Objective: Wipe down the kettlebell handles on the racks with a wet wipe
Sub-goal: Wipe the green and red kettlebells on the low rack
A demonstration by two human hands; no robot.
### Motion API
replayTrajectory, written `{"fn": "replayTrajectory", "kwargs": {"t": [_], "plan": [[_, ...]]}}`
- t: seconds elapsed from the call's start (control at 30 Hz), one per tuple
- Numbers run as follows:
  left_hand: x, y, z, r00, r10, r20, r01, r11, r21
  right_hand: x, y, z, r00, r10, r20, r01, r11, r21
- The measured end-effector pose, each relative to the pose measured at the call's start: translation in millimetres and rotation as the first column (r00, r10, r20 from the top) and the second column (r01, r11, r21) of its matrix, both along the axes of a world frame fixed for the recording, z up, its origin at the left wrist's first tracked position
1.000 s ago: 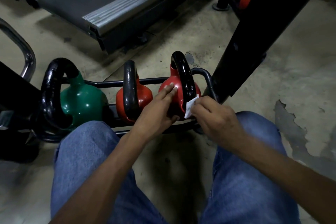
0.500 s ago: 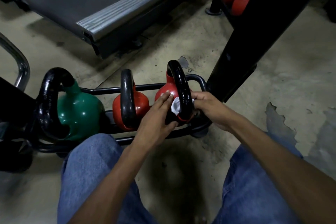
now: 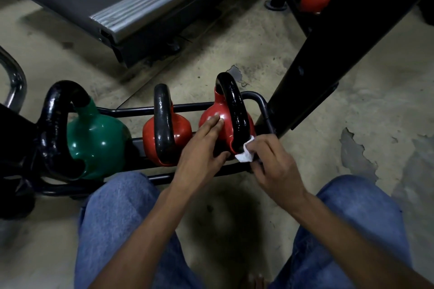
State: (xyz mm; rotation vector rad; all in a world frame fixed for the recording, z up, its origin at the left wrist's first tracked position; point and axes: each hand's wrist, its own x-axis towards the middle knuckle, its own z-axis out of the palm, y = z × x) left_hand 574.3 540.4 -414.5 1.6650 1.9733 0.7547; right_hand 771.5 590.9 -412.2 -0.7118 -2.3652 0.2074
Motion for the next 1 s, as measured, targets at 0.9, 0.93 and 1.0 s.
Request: {"fn": "replayTrajectory", "kwargs": {"t": [0.9, 0.93, 1.0], "plan": [[-8.8, 0.4, -11.0, 0.998, -0.060, -0.034, 0.062, 0.997, 0.052, -16.1, 25.2, 78.4, 0.622, 0.047, 0.782, -0.527, 0.763, 0.374], [-7.7, -0.3, -8.8, 0.998, -0.054, -0.037, 0.056, 0.997, 0.053, -7.0, 26.3, 74.2, 0.674, 0.070, 0.736, -0.498, 0.779, 0.382], [-7.0, 0.0, -8.7, 0.998, -0.048, -0.050, 0.051, 0.997, 0.053, 6.7, 29.6, 63.0, 0.794, 0.099, 0.600, -0.362, 0.870, 0.335]]}}
